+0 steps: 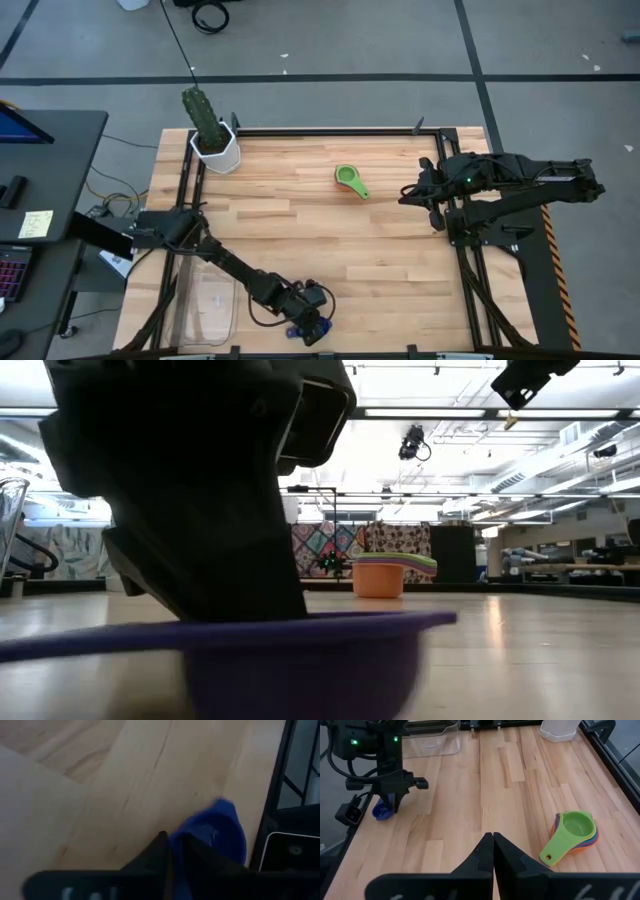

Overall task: Nest measuring cups in basket
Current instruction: Stack the dark blue measuring cup on top of the green measuring cup

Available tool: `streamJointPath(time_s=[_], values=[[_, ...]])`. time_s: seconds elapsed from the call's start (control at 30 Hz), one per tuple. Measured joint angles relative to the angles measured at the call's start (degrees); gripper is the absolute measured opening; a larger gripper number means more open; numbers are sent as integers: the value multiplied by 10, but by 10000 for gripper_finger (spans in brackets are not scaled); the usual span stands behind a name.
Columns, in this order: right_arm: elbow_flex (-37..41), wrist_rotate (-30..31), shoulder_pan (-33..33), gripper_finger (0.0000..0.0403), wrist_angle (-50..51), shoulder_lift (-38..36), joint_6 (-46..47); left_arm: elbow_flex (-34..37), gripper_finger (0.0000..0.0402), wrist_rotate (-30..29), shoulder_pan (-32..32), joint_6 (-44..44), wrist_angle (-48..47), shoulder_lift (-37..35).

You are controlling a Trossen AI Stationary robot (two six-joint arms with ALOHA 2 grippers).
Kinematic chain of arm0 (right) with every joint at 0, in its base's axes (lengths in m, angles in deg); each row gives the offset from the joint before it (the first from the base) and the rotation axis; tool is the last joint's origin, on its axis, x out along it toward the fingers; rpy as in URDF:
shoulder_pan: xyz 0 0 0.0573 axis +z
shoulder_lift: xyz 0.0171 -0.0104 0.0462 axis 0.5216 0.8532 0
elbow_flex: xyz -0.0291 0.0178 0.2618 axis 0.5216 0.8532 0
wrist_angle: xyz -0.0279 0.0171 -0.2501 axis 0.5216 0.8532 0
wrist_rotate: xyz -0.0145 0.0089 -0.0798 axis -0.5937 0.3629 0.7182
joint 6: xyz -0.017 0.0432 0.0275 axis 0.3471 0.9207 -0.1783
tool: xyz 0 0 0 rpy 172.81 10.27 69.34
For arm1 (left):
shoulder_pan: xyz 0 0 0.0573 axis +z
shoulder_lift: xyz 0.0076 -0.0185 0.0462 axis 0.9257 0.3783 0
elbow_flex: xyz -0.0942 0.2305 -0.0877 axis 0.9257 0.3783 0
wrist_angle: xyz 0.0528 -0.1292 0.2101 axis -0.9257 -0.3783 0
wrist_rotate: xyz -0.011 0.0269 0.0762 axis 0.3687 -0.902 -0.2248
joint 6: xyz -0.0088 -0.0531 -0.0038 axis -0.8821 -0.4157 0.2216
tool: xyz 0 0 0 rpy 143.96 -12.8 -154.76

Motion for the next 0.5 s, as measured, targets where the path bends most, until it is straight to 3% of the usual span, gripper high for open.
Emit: streamJointPath(time_s=[0.1, 0.3, 0.5], values=[[0, 0, 0, 5, 0, 0, 0, 0, 19, 3, 4, -4, -1, 0], [0, 0, 0, 5, 0, 0, 0, 0, 17, 31, 26, -60, 1, 1], [0, 6, 0, 5, 0, 0, -7, 1, 17, 84, 49, -62, -18, -7]])
